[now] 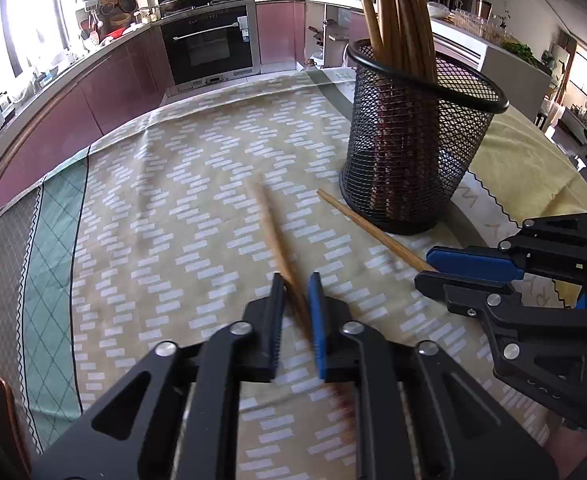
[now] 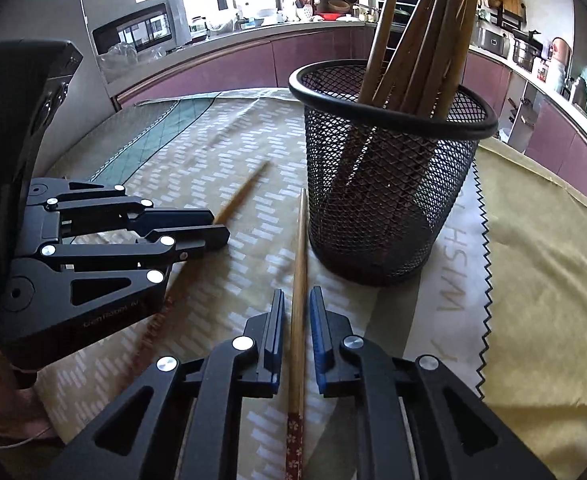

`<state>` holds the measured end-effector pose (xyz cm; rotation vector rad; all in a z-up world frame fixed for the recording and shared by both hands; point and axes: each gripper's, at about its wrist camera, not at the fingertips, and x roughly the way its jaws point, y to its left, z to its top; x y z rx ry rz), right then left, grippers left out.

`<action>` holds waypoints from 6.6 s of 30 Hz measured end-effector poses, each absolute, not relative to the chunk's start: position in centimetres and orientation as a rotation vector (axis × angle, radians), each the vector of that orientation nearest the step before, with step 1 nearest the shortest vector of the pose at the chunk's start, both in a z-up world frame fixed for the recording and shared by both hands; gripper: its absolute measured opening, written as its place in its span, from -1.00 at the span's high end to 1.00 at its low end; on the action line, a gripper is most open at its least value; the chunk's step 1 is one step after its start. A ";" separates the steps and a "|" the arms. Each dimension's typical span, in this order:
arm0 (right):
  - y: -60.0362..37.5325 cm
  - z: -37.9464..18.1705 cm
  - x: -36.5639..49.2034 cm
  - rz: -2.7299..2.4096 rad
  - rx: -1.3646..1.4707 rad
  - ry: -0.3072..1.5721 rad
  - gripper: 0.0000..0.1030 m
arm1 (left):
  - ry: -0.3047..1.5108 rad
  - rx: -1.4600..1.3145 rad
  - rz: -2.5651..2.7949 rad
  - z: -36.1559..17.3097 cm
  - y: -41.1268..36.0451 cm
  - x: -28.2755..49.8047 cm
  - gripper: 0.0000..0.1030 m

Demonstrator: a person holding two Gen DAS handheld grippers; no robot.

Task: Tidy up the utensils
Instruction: 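Close the left tool on one chopstick while the right tool grasps the red-tipped one, then lift both held chopsticks upright and carry them over the mesh cup, then lower the right tool's chopstick into the cup while the left tool holds its chopstick beside it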

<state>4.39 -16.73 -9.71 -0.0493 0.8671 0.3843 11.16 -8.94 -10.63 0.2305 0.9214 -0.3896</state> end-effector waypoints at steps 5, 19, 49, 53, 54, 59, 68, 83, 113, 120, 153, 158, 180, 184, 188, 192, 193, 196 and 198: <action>-17.6 -9.6 4.0 0.410 -0.005 0.865 0.89 | 0.918 0.209 -0.374 -10.5 -8.3 10.6 0.84; -18.1 -6.8 2.4 0.524 0.099 0.772 0.89 | 0.882 0.085 -0.402 -7.8 -4.6 8.3 0.84; -19.4 -3.1 0.5 0.575 0.166 0.642 0.89 | 0.769 0.008 -0.468 -3.6 -3.4 5.8 0.85; -19.4 -2.8 0.4 0.579 0.171 0.631 0.89 | 0.761 0.004 -0.477 -3.2 -3.4 5.7 0.85; -19.4 -2.7 0.3 0.581 0.173 0.628 0.89 | 0.760 0.002 -0.479 -3.2 -3.4 5.6 0.85; -19.6 -2.4 0.2 0.584 0.179 0.619 0.89 | 0.751 -0.005 -0.487 -2.8 -3.2 5.4 0.85; -20.4 -2.0 -0.1 0.586 0.196 0.600 0.89 | 0.742 -0.023 -0.506 -2.5 -2.9 5.2 0.85; -21.0 -1.1 -0.4 0.583 0.208 0.566 0.89 | 0.703 -0.026 -0.534 -0.8 -3.1 4.8 0.85; -21.8 0.6 0.2 0.563 0.201 0.520 0.89 | 0.658 -0.029 -0.564 1.2 -3.7 5.3 0.85; -22.2 1.0 0.2 0.557 0.199 0.508 0.89 | 0.650 -0.021 -0.570 1.5 -4.0 5.5 0.85; -23.4 2.7 0.6 0.546 0.199 0.481 0.89 | 0.618 -0.002 -0.572 2.1 -4.8 6.0 0.85; -23.5 3.0 0.6 0.546 0.195 0.470 0.89 | 0.614 -0.001 -0.578 2.2 -5.0 6.2 0.85; -23.8 3.9 0.9 0.543 0.186 0.433 0.89 | 0.576 0.011 -0.593 3.8 -5.7 6.5 0.85; -23.9 4.1 0.8 0.540 0.183 0.423 0.89 | 0.568 0.014 -0.596 4.0 -5.9 6.5 0.85; -24.0 4.4 0.7 0.541 0.182 0.415 0.89 | 0.560 0.016 -0.598 4.1 -5.8 6.4 0.85; -24.0 4.5 0.6 0.542 0.181 0.411 0.89 | 0.556 0.017 -0.597 4.3 -6.1 6.5 0.85; -24.1 4.5 0.6 0.543 0.181 0.410 0.89 | 0.555 0.017 -0.598 4.3 -6.1 6.5 0.85; -24.2 4.6 0.6 0.543 0.181 0.407 0.89 | 0.550 0.017 -0.600 4.5 -6.1 6.5 0.85; -24.2 4.6 0.7 0.543 0.182 0.406 0.89 | 0.548 0.017 -0.601 4.6 -6.2 6.5 0.85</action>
